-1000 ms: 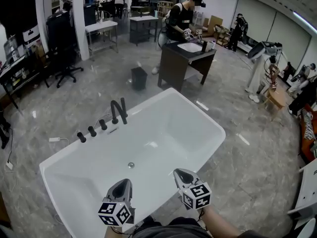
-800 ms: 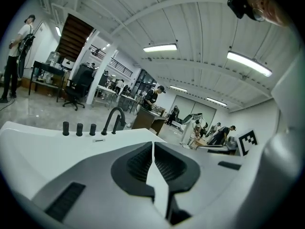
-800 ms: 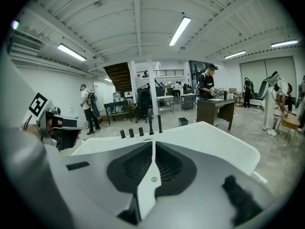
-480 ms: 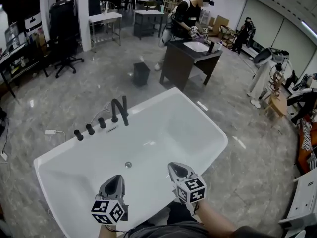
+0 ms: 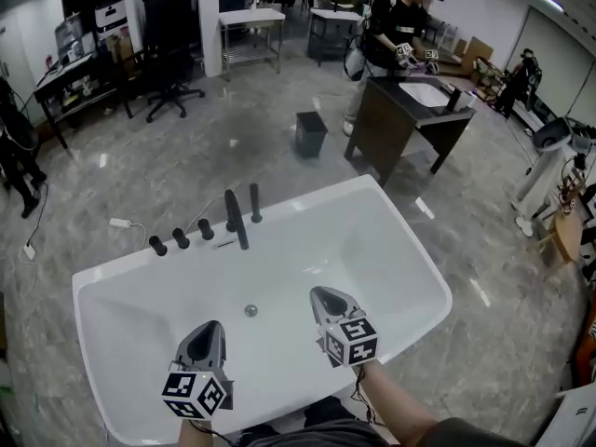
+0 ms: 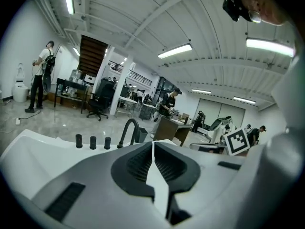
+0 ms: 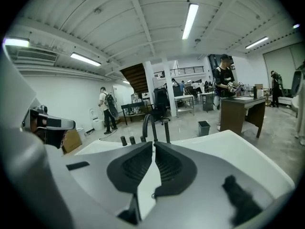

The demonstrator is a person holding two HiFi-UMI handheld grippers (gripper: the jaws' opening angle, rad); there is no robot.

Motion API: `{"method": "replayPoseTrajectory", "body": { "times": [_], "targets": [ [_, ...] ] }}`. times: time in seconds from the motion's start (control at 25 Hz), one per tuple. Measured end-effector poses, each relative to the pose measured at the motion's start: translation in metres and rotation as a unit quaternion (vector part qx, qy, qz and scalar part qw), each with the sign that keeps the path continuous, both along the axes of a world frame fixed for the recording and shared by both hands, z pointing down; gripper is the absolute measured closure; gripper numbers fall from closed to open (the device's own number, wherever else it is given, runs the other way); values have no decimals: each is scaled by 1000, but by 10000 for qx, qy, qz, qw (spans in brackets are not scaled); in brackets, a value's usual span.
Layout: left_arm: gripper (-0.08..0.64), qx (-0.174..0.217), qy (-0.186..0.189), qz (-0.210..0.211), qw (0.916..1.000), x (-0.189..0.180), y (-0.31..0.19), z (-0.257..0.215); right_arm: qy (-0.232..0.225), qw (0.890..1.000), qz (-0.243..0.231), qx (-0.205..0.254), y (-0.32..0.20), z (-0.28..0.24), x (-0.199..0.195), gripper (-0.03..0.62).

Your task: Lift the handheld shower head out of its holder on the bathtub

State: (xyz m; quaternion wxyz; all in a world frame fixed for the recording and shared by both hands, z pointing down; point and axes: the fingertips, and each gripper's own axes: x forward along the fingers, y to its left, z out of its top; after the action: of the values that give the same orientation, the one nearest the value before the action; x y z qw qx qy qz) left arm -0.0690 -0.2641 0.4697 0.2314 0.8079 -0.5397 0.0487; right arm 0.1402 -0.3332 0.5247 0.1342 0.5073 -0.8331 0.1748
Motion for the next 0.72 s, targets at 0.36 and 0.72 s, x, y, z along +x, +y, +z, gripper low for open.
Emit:
{"method": "replayPoseTrajectory", "body": {
  "times": [0.36,0.72],
  "targets": [
    [535,109,-298,-744,9967,31,-60,13,-68,9979,-639,-29,-104,36,16,560],
    [535,175,-147,-998,9947,38,-132,24,-266,9964,-803,-23,-197,62,3,560]
  ]
}}
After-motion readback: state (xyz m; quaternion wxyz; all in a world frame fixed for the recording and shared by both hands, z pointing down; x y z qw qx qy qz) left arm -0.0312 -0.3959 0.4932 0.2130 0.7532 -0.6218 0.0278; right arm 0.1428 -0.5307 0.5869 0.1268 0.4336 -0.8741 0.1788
